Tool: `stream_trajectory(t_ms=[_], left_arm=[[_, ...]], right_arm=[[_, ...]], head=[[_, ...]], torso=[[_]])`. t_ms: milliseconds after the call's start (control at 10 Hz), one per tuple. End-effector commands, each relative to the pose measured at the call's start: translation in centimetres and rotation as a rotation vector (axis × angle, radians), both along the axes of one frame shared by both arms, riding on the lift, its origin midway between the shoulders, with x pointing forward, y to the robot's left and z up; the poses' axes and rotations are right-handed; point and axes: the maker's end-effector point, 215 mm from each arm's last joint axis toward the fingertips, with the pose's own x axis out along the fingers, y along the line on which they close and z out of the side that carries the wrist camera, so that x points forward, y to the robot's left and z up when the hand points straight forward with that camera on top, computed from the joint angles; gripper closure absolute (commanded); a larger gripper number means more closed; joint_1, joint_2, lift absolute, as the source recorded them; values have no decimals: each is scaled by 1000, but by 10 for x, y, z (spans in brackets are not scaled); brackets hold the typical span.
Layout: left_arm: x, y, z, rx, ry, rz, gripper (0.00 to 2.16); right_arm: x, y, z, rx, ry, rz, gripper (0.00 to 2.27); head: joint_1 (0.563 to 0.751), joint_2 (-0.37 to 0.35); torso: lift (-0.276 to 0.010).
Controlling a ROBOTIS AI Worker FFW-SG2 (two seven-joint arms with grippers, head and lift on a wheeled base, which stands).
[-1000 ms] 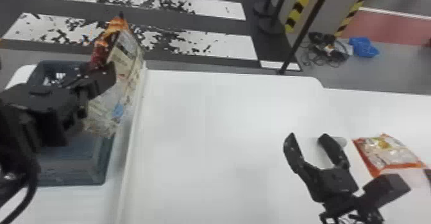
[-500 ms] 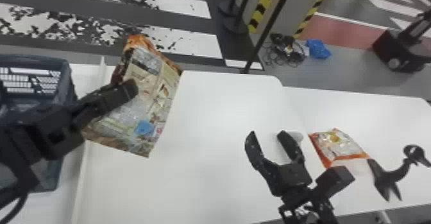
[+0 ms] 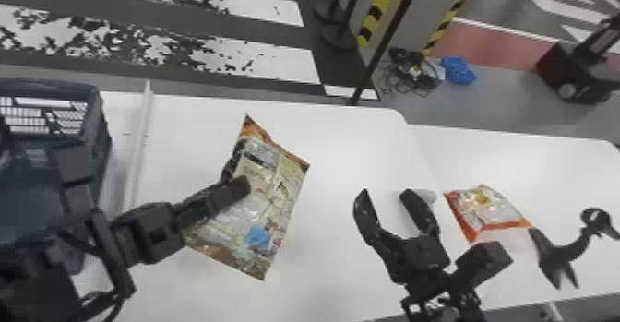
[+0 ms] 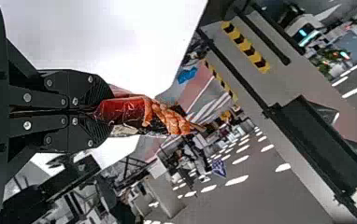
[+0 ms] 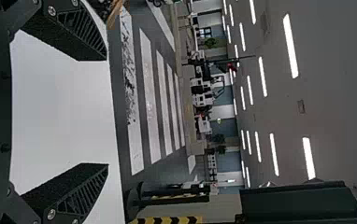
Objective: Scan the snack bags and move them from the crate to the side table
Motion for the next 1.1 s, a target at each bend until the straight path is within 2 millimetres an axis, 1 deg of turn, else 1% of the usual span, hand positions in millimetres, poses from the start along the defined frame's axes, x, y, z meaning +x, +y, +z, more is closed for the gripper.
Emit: stream_trajectory(t_ms=[0,100,200,300,400,500,600,900,1000], left_arm=[[-5,-22,-34,7,52,-31,1865],[-4,-28,-54,37,70,-38,1865],[1,-38,-68,50,67,-46,1865],[9,-44,-78,74,54,-47,1865],[17,-52,-86,88,35,-42,1811],[20,-57,-93,113,23,-39,1514],[23,-57,-100,129,27,-42,1447],[25,-59,-125,170,51,-55,1447],[28,-57,-129,190,41,-51,569]], right_arm=[[-1,2,-1,0,0,2,120],[-2,2,0,2,-3,1,120],[-6,1,6,2,-23,-4,120],[-9,-2,7,4,-29,-11,120],[-11,-6,8,2,-30,-18,120],[-12,-9,10,2,-36,-25,120],[-13,-11,11,5,-38,-28,120],[-9,-5,14,14,-48,-22,120],[-9,-6,15,13,-49,-23,120]], head=[[695,-350],[695,-350],[695,-350],[695,-350],[695,-350],[695,-350],[695,-350],[695,-350],[695,-350]], torso=[[-87],[-87],[-87],[-87],[-87],[-87],[-87],[-87],[-87]])
